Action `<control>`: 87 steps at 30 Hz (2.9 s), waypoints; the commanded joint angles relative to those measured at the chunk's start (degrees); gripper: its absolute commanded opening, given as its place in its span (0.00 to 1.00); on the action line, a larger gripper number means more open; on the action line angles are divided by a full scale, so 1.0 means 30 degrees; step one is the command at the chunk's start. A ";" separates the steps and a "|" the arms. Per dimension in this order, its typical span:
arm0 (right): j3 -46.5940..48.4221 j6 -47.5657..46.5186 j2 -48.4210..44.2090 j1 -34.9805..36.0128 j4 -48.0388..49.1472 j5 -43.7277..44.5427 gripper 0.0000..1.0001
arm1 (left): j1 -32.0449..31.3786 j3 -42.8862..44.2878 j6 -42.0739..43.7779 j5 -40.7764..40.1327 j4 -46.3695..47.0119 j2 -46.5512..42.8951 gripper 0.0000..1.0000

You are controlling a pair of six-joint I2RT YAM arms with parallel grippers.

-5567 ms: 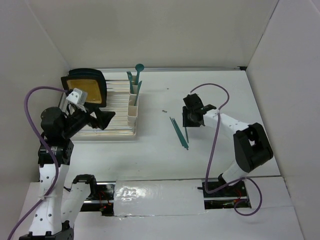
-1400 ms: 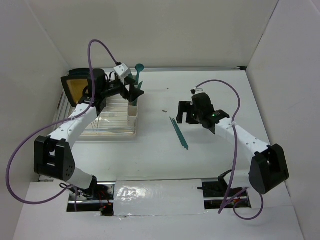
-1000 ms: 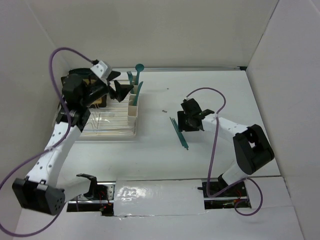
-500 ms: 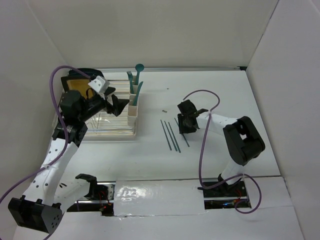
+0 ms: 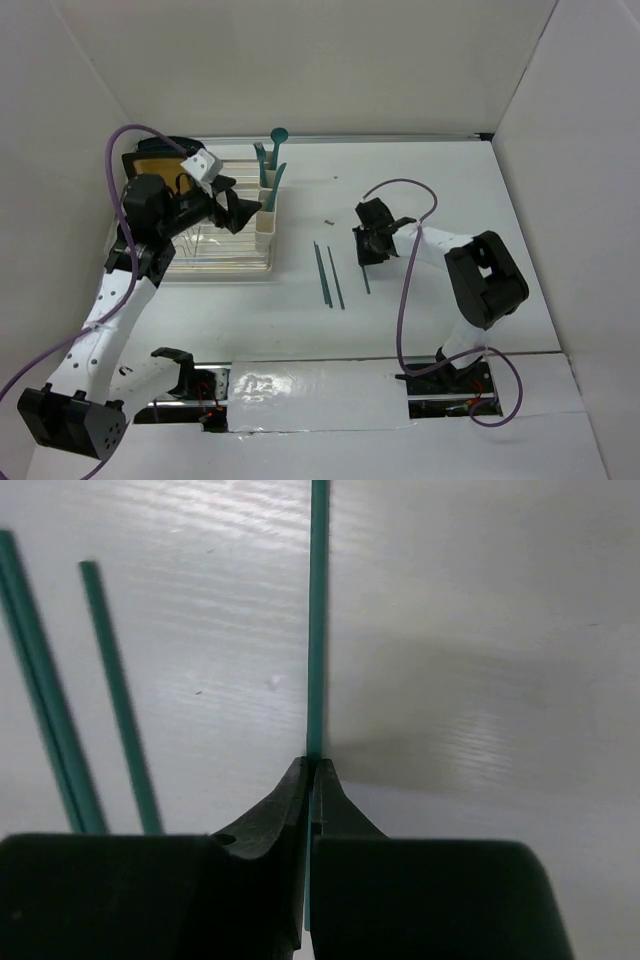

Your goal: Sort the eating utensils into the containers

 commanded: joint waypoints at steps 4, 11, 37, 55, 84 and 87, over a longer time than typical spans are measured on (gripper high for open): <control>-0.0082 -0.0415 -0.3589 -0.0808 0.2149 -0.5894 0.00 | -0.0356 0.3802 -0.4244 0.1388 -0.2715 0.2207 0.87; 0.0475 -0.0010 -0.8045 -0.1221 0.5022 -0.9295 0.00 | -0.3517 0.3488 -0.8734 -0.3524 -0.0732 0.4463 0.85; 0.1849 0.1515 -0.8634 -0.0312 0.6635 -1.1029 0.00 | -0.7916 0.7968 -1.1872 -0.6059 0.2232 1.2112 0.44; 0.2322 0.1164 -1.1126 -0.5848 0.0014 -0.9645 1.00 | -0.2792 0.8646 -0.4170 -0.0172 0.3170 0.8307 0.00; -0.1342 0.1428 -0.6967 0.0536 0.2621 -0.4347 0.96 | -0.0299 -0.0408 -0.2588 0.4251 1.0992 0.5786 0.00; -0.1137 0.1545 -0.6674 0.0625 0.2621 -0.3910 0.96 | -0.0270 -0.0672 -0.2118 0.4839 1.1313 0.6078 0.00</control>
